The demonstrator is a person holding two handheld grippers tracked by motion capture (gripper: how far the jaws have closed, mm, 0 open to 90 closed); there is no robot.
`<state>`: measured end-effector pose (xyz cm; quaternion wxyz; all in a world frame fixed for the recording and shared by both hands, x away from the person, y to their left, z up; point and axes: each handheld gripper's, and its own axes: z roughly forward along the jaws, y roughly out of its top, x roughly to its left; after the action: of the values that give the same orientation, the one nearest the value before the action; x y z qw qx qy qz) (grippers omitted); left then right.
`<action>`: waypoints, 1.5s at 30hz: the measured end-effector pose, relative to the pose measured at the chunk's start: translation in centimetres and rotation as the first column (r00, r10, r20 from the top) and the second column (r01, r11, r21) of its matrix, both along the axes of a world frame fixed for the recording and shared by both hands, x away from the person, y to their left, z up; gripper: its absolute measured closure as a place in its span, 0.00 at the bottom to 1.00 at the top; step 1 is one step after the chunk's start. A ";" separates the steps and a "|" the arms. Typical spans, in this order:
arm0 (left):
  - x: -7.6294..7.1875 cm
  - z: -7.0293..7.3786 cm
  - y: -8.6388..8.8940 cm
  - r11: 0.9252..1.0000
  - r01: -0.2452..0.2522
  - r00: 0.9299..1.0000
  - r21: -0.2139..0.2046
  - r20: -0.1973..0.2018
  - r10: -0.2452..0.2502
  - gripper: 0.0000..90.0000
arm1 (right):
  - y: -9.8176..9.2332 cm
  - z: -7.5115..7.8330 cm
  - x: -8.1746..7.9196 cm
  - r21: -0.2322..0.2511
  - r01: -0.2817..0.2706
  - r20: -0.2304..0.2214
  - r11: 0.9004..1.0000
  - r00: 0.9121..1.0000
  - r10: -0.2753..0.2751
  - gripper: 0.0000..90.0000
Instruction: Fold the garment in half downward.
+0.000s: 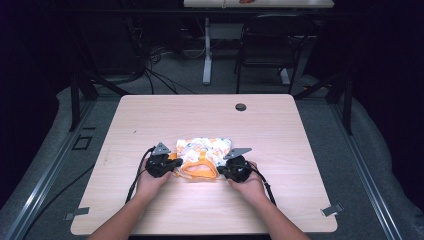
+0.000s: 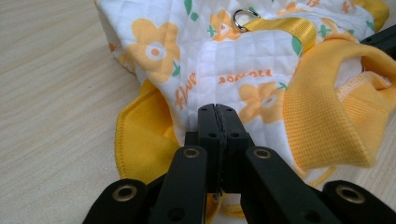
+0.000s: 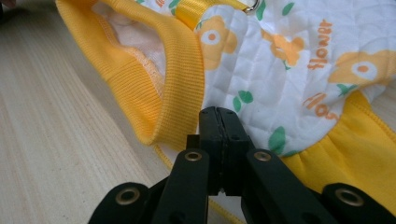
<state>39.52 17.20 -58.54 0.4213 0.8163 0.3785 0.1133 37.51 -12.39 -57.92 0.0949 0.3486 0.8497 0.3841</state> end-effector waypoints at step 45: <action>-3.3 4.4 0.9 0.998 -0.003 0.999 -0.069 0.039 0.006 0.64 | -1.7 4.6 -3.4 0.057 0.007 0.092 0.998 0.996 -0.012 0.72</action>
<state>36.27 18.08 -54.12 0.4561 0.7982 0.3757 0.1172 34.06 -14.14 -53.33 0.1258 0.3372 0.8315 0.4231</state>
